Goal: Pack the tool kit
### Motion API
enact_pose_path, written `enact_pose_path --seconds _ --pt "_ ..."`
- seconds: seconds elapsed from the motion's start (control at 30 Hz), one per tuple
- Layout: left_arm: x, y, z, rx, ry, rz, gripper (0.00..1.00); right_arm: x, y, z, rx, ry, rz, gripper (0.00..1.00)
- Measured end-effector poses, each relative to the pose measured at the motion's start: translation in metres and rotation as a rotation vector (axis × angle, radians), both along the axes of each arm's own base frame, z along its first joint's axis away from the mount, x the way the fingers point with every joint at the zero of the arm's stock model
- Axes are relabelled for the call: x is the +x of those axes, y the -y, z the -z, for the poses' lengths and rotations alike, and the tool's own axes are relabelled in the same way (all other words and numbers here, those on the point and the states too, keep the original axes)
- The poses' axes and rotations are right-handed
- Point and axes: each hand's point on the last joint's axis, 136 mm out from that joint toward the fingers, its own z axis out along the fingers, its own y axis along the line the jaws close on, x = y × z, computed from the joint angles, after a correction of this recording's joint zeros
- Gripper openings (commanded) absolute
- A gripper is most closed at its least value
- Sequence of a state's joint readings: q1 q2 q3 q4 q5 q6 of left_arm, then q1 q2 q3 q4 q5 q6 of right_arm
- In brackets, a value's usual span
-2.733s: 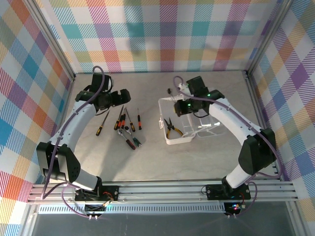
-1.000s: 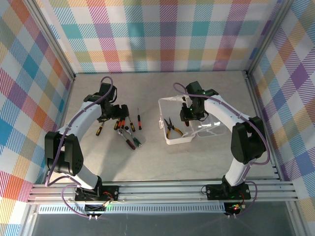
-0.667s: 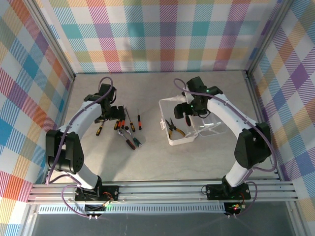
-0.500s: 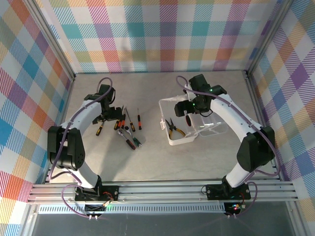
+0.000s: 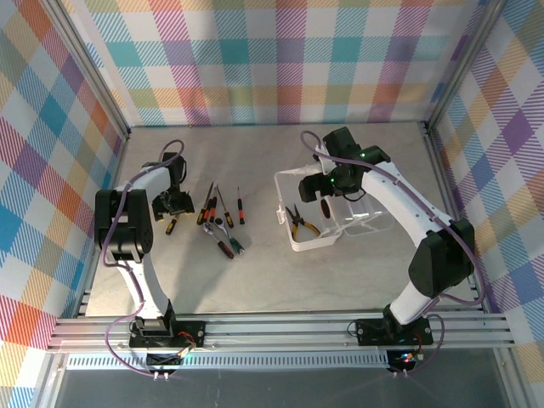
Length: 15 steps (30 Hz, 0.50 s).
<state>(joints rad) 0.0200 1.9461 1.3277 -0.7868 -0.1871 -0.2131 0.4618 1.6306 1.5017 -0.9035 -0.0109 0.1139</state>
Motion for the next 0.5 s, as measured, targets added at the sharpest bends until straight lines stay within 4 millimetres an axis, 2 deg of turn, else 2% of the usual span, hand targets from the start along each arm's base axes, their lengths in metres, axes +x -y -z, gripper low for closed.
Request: enact_pose_path --seconds 0.5 --pt "0.010 0.016 0.006 -0.105 -0.008 0.027 0.27 0.001 0.000 -0.002 -0.005 -0.004 -0.002 0.99"
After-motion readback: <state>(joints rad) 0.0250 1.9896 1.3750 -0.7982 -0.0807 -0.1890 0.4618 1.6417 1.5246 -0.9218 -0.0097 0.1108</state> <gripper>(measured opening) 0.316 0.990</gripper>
